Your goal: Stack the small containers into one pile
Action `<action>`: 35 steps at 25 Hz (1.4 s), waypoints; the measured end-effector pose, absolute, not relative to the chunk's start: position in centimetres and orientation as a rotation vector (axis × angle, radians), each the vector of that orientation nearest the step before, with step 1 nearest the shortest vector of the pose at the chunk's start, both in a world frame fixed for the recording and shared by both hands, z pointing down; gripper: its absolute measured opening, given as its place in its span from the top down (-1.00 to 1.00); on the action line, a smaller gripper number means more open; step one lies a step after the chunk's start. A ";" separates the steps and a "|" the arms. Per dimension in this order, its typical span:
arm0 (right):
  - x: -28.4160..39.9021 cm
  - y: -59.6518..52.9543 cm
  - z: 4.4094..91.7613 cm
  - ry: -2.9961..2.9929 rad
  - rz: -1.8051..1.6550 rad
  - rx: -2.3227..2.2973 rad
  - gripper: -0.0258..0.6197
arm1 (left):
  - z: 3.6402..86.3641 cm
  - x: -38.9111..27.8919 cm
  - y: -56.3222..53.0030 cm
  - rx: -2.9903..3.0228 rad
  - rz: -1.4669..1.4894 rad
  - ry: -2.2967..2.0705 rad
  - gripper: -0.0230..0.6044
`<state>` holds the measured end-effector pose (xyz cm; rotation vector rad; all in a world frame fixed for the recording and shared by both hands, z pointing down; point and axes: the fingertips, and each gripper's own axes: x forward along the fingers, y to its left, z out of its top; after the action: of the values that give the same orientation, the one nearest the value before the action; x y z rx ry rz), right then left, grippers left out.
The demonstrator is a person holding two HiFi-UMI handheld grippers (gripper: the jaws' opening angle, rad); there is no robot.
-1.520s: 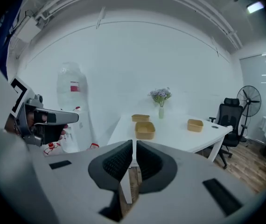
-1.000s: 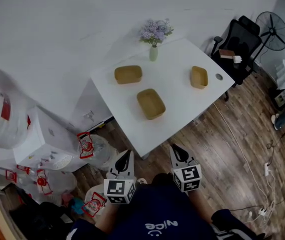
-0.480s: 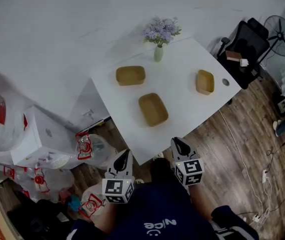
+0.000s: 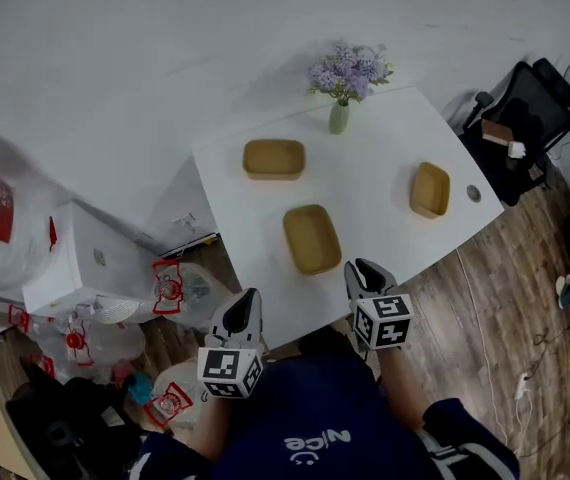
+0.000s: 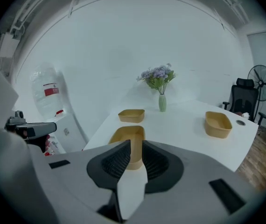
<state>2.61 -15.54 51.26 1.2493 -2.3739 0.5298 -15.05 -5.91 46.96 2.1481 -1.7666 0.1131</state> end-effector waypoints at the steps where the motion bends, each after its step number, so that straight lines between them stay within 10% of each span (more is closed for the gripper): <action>1: 2.6 -16.3 51.6 -2.366 0.548 1.233 0.74 | 47.0 -15.1 -6.3 2.136 0.118 -1.779 0.87; 4: 1.9 -18.5 52.6 -2.357 0.611 1.158 0.40 | 47.0 -15.3 -7.2 2.096 0.126 -1.821 0.87; 12: -1.1 -23.2 56.4 -2.270 0.616 0.872 0.39 | 47.7 -16.8 -8.3 1.963 0.143 -1.918 0.87; 35: -4.4 -27.9 58.2 -2.232 0.525 0.578 0.74 | 49.6 -18.5 -9.5 1.686 0.118 -2.065 0.87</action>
<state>-4.42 -27.94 58.20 0.5784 -2.2320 0.5250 -18.54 -9.47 49.63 1.6863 -2.0649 0.1179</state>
